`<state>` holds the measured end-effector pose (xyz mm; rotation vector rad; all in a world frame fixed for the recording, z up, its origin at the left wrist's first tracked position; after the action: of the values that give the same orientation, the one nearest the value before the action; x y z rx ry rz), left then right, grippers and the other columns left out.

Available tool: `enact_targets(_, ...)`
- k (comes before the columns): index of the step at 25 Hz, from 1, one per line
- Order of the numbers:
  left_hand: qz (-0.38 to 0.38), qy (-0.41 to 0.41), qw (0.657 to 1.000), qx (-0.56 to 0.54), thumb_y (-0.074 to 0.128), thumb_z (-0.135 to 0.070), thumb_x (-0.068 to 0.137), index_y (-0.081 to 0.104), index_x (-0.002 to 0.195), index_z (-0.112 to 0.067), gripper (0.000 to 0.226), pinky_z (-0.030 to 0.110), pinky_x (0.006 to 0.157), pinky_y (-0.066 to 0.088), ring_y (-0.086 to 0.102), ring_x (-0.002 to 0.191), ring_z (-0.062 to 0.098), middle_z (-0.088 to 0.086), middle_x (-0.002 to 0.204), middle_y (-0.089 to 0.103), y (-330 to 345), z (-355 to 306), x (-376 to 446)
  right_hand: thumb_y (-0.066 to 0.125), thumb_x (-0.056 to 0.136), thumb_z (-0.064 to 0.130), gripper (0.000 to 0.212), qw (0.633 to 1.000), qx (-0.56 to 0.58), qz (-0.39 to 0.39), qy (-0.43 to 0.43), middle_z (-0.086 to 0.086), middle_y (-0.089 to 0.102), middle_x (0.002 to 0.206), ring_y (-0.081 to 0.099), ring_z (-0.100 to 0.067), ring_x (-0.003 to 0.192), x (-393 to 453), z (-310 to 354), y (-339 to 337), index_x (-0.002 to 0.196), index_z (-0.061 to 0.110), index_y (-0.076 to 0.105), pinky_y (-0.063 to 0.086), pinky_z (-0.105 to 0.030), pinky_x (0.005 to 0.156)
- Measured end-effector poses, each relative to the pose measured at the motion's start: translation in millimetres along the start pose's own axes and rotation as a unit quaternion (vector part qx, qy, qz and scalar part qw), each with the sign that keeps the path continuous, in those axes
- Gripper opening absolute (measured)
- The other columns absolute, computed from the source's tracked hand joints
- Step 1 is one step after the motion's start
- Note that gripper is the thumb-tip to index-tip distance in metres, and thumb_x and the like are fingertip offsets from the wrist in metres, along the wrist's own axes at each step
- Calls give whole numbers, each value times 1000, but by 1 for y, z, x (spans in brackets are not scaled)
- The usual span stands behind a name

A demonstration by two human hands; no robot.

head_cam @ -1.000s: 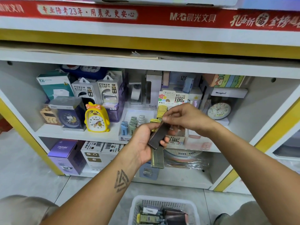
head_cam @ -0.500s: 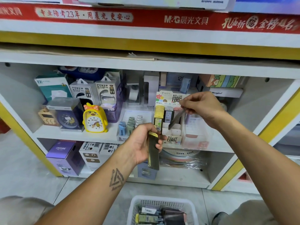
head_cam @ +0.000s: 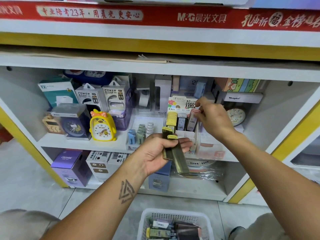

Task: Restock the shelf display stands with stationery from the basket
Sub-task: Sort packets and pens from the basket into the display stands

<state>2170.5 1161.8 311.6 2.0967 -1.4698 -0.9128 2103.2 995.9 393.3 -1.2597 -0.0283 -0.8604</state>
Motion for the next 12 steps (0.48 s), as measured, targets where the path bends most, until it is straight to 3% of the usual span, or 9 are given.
enact_targets(3, 0, 11, 1000, -12, 49, 12, 92, 48, 123, 20, 31, 50, 88, 56, 63, 109, 49, 38, 116, 62, -1, -2, 0, 59, 99, 25, 12, 995, -93, 21, -16, -9, 69, 94, 64, -37, 83, -1, 3, 11, 103, 14, 62, 54, -45, 68)
enact_targets(6, -21, 9, 1000, -4, 54, 7, 93, 50, 122, 19, 32, 47, 81, 59, 65, 106, 47, 37, 114, 63, -3, -2, -1, 57, 99, 18, 16, 989, -140, 39, -23, -4, 67, 106, 63, -33, 95, 0, 3, 17, 103, 13, 72, 54, -44, 74)
enact_targets(9, -49, 15, 999, 6, 58, 3, 92, 53, 121, 16, 32, 42, 74, 61, 68, 101, 44, 36, 110, 66, -5, -3, -3, 64, 96, 23, 15, 995, 64, 75, 23, 0, 74, 97, 68, -21, 90, -2, 8, 20, 97, 15, 77, 56, -39, 78)
enact_targets(12, -63, 32, 998, -4, 61, 2, 90, 57, 119, 14, 31, 42, 74, 62, 69, 98, 45, 36, 108, 66, -5, -8, -4, 75, 89, 23, 13, 907, 332, 237, 102, -5, 76, 82, 67, -13, 63, -18, 27, 40, 93, 11, 78, 53, -29, 60)
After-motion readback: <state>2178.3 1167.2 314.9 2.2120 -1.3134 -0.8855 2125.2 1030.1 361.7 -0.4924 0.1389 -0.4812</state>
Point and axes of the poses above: each hand's wrist, its own x-axis towards the middle knuckle, its own y-axis out of the palm, z = x × y, the point moved 7 cm from there along x, towards the middle knuckle
